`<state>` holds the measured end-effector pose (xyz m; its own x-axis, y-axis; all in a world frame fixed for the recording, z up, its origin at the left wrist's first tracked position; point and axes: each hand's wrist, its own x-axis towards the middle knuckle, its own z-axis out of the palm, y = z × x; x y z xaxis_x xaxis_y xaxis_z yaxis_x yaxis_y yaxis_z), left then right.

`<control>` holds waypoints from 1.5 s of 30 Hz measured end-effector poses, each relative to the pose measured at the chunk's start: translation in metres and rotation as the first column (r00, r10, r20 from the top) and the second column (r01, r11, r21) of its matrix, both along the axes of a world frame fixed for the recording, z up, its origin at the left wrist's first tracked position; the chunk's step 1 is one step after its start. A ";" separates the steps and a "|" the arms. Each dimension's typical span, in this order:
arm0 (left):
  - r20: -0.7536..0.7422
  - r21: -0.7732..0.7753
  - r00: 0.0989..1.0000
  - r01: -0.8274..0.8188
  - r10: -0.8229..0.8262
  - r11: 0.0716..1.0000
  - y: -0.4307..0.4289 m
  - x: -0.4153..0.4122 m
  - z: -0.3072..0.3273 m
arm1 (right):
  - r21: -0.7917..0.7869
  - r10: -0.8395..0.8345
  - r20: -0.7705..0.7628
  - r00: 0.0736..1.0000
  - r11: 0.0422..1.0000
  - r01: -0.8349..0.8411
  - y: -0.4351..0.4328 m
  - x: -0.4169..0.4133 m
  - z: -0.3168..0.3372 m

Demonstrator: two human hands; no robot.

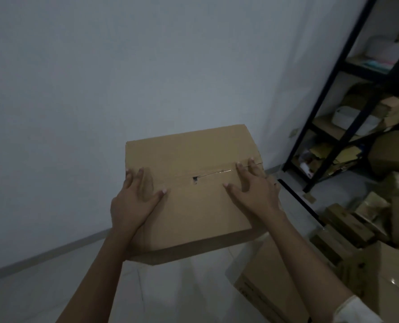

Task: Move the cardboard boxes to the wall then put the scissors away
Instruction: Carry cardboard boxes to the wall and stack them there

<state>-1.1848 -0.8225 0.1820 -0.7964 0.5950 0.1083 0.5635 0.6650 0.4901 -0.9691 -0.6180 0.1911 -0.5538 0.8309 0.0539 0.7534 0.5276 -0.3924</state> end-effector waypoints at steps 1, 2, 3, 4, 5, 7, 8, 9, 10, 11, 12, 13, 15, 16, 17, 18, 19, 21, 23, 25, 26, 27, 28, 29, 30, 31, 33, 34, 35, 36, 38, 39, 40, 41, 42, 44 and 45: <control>-0.002 0.000 1.000 0.016 -0.016 1.000 0.011 -0.009 0.000 | -0.011 -0.018 0.001 1.000 1.000 0.018 0.007 -0.005 0.000; 0.002 0.000 0.999 0.036 -0.036 0.999 0.023 -0.018 -0.002 | -0.021 -0.041 0.005 0.999 0.999 0.041 0.015 -0.010 -0.001; 0.009 0.003 0.998 0.063 -0.063 0.998 0.039 -0.027 -0.003 | -0.027 -0.066 0.010 0.998 0.997 0.067 0.027 -0.015 -0.002; 0.014 0.010 0.996 0.084 -0.084 0.996 0.051 -0.034 -0.004 | -0.028 -0.083 0.013 0.996 0.996 0.083 0.036 -0.017 -0.002; 0.016 0.017 0.994 0.106 -0.107 0.994 0.067 -0.041 -0.006 | -0.027 -0.099 0.013 0.995 0.995 0.099 0.047 -0.020 -0.002; 0.022 0.026 0.989 0.144 -0.145 0.989 0.096 -0.051 -0.010 | -0.040 -0.131 0.006 0.991 0.990 0.132 0.068 -0.023 -0.004; 0.031 0.025 0.986 0.165 -0.165 0.986 0.114 -0.055 -0.013 | -0.047 -0.155 0.005 0.988 0.987 0.155 0.082 -0.024 -0.005; 0.037 0.028 0.982 0.185 -0.186 0.982 0.134 -0.060 -0.016 | -0.043 -0.175 0.009 0.985 0.984 0.175 0.097 -0.025 -0.007; 0.039 0.027 0.979 0.199 -0.200 0.980 0.145 -0.061 -0.018 | -0.033 -0.185 0.022 0.982 0.982 0.186 0.105 -0.025 -0.007; 0.038 0.030 0.976 0.214 -0.215 0.976 0.163 -0.063 -0.020 | -0.021 -0.198 0.029 0.980 0.980 0.198 0.119 -0.026 -0.008; 0.046 0.031 0.973 0.224 -0.225 0.974 0.179 -0.066 -0.022 | -0.015 -0.211 0.031 0.977 0.977 0.211 0.134 -0.028 -0.009; 0.049 0.032 0.972 0.229 -0.230 0.973 0.194 -0.068 -0.024 | -0.013 -0.222 0.029 0.975 0.975 0.222 0.147 -0.029 -0.009; 0.047 0.031 0.968 0.246 -0.247 0.969 0.223 -0.073 -0.025 | -0.016 -0.239 0.029 0.971 0.971 0.239 0.172 -0.033 -0.009; 0.044 0.030 0.965 0.259 -0.260 0.965 0.238 -0.077 -0.024 | -0.020 -0.249 0.027 0.968 0.968 0.250 0.184 -0.034 -0.010; 0.038 0.032 0.960 0.275 -0.276 0.961 0.257 -0.080 -0.023 | -0.021 -0.266 0.017 0.964 0.964 0.266 0.199 -0.035 -0.011; 0.031 0.033 0.957 0.286 -0.287 0.958 0.274 -0.083 -0.020 | -0.022 -0.282 0.006 0.959 0.959 0.282 0.212 -0.035 -0.011; 0.022 0.029 0.955 0.295 -0.296 0.955 0.289 -0.085 -0.017 | -0.022 -0.296 0.001 0.955 0.955 0.296 0.223 -0.035 -0.010; 0.013 0.028 0.949 0.315 -0.315 0.949 0.323 -0.089 -0.012 | -0.017 -0.316 -0.004 0.949 0.949 0.316 0.248 -0.035 -0.005; 0.001 0.036 0.941 0.339 -0.339 0.940 0.355 -0.093 -0.010 | -0.012 -0.334 -0.015 0.942 0.942 0.334 0.272 -0.034 -0.001; 0.004 0.029 0.934 0.356 -0.356 0.934 0.382 -0.097 -0.010 | -0.019 -0.365 -0.013 0.931 0.931 0.365 0.295 -0.035 -0.001; 0.012 0.023 0.932 0.361 -0.361 0.932 0.392 -0.098 -0.012 | -0.014 -0.377 0.002 0.926 0.926 0.377 0.304 -0.035 -0.001; 0.020 0.026 0.930 0.368 -0.368 0.930 0.401 -0.099 -0.014 | -0.009 -0.382 0.015 0.924 0.924 0.383 0.313 -0.036 -0.002; 0.026 0.036 0.925 0.379 -0.380 0.925 0.409 -0.099 -0.016 | -0.006 -0.385 0.030 0.922 0.923 0.386 0.320 -0.037 -0.003; 0.032 0.045 0.918 0.395 -0.396 0.918 0.420 -0.103 -0.017 | -0.006 -0.398 0.040 0.917 0.917 0.398 0.330 -0.039 -0.003; 0.041 0.053 0.912 0.406 -0.408 0.912 0.430 -0.106 -0.019 | -0.005 -0.411 0.048 0.911 0.911 0.411 0.338 -0.041 -0.003; 0.052 0.048 0.908 0.413 -0.415 0.909 0.439 -0.109 -0.019 | -0.001 -0.423 0.060 0.904 0.906 0.424 0.344 -0.044 -0.003; 0.070 0.030 0.900 0.429 -0.430 0.903 0.455 -0.115 -0.022 | -0.007 -0.439 0.079 0.895 0.897 0.441 0.355 -0.047 -0.006; 0.073 0.034 0.895 0.439 -0.441 0.898 0.465 -0.116 -0.023 | -0.003 -0.438 0.080 0.895 0.898 0.440 0.363 -0.047 -0.007; 0.079 0.035 0.889 0.449 -0.451 0.893 0.473 -0.116 -0.024 | -0.010 -0.439 0.084 0.894 0.897 0.442 0.371 -0.046 -0.010; 0.076 0.032 0.885 0.458 -0.459 0.888 0.481 -0.115 -0.026 | -0.021 -0.443 0.087 0.892 0.895 0.446 0.378 -0.044 -0.012; 0.081 0.002 0.878 0.472 -0.471 0.881 0.495 -0.112 -0.032 | -0.045 -0.449 0.096 0.888 0.890 0.455 0.391 -0.040 -0.017; 0.091 -0.015 0.876 0.476 -0.473 0.879 0.502 -0.110 -0.036 | -0.058 -0.455 0.094 0.885 0.885 0.461 0.396 -0.037 -0.021; 0.100 -0.022 0.876 0.477 -0.472 0.879 0.507 -0.107 -0.039 | -0.064 -0.459 0.091 0.884 0.883 0.465 0.400 -0.035 -0.024; 0.108 -0.024 0.875 0.476 -0.471 0.879 0.514 -0.105 -0.041 | -0.066 -0.463 0.089 0.882 0.881 0.469 0.405 -0.033 -0.027; 0.114 -0.029 0.873 0.480 -0.474 0.877 0.520 -0.102 -0.044 | -0.068 -0.467 0.090 0.880 0.878 0.474 0.410 -0.030 -0.030; 0.124 -0.041 0.870 0.485 -0.477 0.874 0.541 -0.092 -0.049 | -0.075 -0.474 0.099 0.875 0.873 0.481 0.428 -0.018 -0.034; 0.124 -0.045 0.869 0.486 -0.478 0.873 0.547 -0.089 -0.051 | -0.078 -0.471 0.105 0.876 0.874 0.479 0.435 -0.015 -0.036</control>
